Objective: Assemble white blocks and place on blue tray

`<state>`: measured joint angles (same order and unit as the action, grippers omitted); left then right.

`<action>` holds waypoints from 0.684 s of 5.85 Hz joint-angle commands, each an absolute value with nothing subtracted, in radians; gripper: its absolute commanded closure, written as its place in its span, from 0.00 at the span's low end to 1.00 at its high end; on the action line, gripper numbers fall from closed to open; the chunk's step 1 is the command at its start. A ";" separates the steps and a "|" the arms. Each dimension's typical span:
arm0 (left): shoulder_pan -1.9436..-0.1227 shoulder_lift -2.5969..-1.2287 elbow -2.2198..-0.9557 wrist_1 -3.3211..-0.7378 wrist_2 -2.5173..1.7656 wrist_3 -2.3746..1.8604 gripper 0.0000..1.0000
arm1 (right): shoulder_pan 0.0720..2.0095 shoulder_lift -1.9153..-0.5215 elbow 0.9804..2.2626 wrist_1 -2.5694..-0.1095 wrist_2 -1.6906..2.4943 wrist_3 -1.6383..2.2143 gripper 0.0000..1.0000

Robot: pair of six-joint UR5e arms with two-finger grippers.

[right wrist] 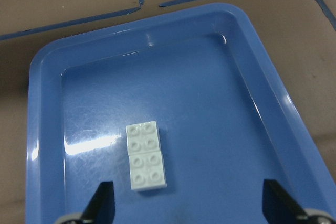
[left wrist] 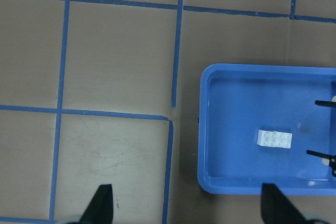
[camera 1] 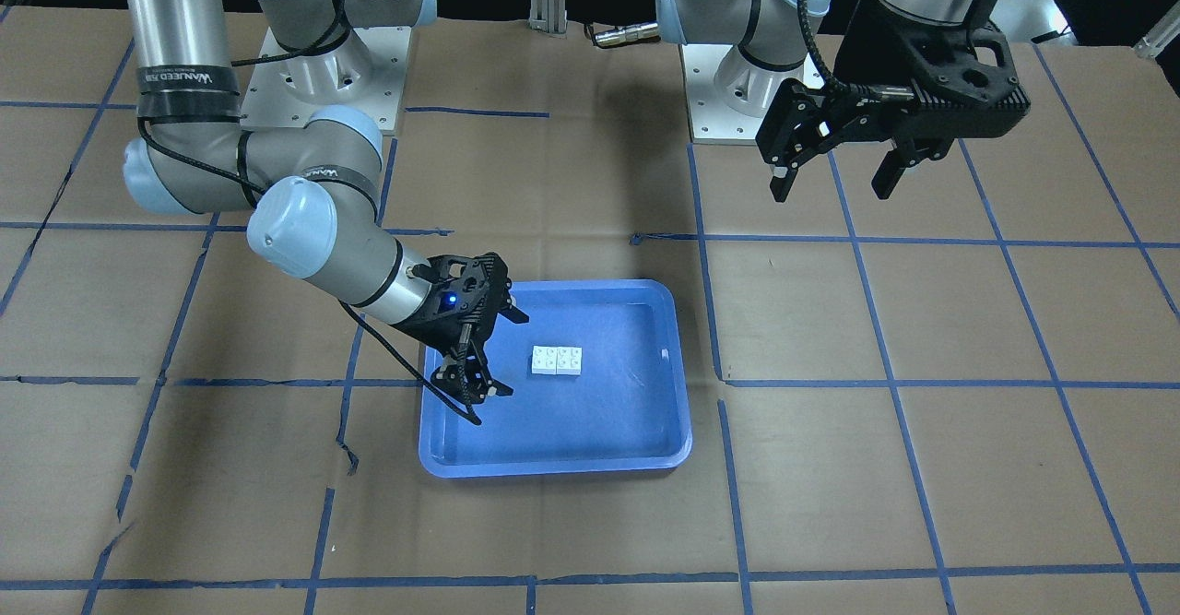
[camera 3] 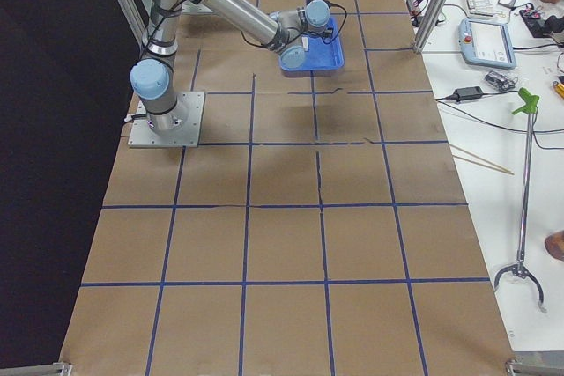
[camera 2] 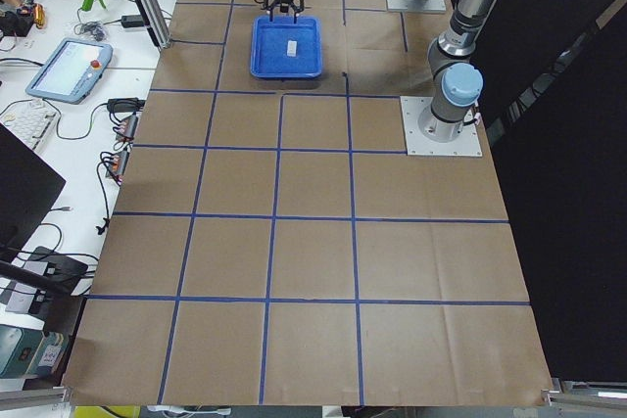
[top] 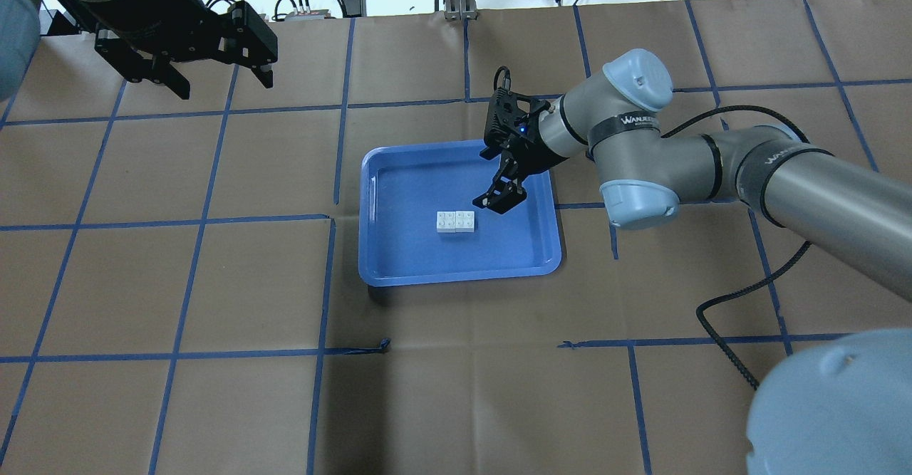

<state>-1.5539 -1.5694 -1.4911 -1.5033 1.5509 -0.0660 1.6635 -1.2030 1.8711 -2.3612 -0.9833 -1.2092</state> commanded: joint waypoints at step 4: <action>-1.555 -1.569 -1.493 -1.503 1.552 -0.063 0.01 | 1.596 -1.474 1.787 -1.958 -1.372 -0.698 0.00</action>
